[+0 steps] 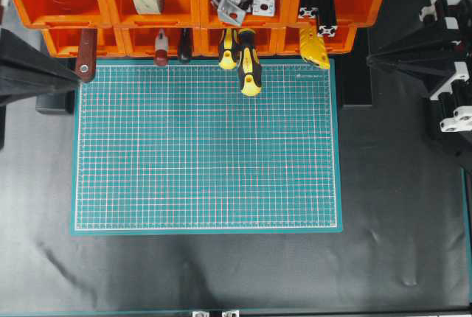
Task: Pick red screwdriver from container rack with left arm.
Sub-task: 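Move the left gripper out from its rest pose toward the rack, then reach the open left gripper to the red-handled screwdriver in the rack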
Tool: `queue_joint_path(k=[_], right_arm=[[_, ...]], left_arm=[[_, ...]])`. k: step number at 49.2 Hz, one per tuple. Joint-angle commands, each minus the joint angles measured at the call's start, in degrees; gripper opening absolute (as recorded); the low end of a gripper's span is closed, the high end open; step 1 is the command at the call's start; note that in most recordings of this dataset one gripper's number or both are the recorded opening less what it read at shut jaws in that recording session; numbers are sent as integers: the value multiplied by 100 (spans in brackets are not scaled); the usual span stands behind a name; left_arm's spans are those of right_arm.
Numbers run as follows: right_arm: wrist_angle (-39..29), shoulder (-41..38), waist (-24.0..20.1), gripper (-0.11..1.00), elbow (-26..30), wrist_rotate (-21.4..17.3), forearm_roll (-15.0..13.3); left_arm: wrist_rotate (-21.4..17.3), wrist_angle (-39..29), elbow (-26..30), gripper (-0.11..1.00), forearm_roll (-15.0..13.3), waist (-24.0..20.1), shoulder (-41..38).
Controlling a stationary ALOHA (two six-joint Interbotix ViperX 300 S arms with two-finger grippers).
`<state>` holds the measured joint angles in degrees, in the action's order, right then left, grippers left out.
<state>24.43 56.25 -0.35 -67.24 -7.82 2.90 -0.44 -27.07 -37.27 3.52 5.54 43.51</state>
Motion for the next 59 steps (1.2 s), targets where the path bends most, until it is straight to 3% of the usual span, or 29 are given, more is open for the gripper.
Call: queue_joint_path(k=[1, 10, 15, 19, 28, 33, 42, 44, 51, 59], right_arm=[[18, -35, -9, 0, 176, -26, 18], [-9, -18, -44, 0, 185, -220, 26], [-141, -26, -44, 0, 176, -255, 18], [-211, -26, -70, 0, 176, -264, 18], [-237, -18, -88, 0, 185, -264, 18], [-255, -18, -88, 0, 185, -264, 18], [-404, -9, -97, 0, 167, -237, 18], [-457, 0, -97, 0, 167, -246, 18], [-633, 62, -141, 0, 167, -229, 9], [-826, 185, -149, 0, 158, -202, 0]], left_arm=[[-185, -984, 835, 1, 105, 132, -439], [-237, -2030, 1793, 1, 255, 246, -1020], [-237, -2672, 2048, 1, 562, 475, -1380], [-229, -2979, 2188, 1, 967, 756, -1644], [132, -3155, 2382, 1, 2531, 1477, -2039], [703, -3357, 2373, 1, 3568, 1846, -2276], [1696, -4148, 2118, 1, 5186, 2470, -2777], [1925, -4377, 2074, 1, 5432, 2584, -2900], [2531, -4720, 1846, 1, 5502, 2795, -3278], [3217, -4737, 1731, 1, 5572, 2725, -3735]])
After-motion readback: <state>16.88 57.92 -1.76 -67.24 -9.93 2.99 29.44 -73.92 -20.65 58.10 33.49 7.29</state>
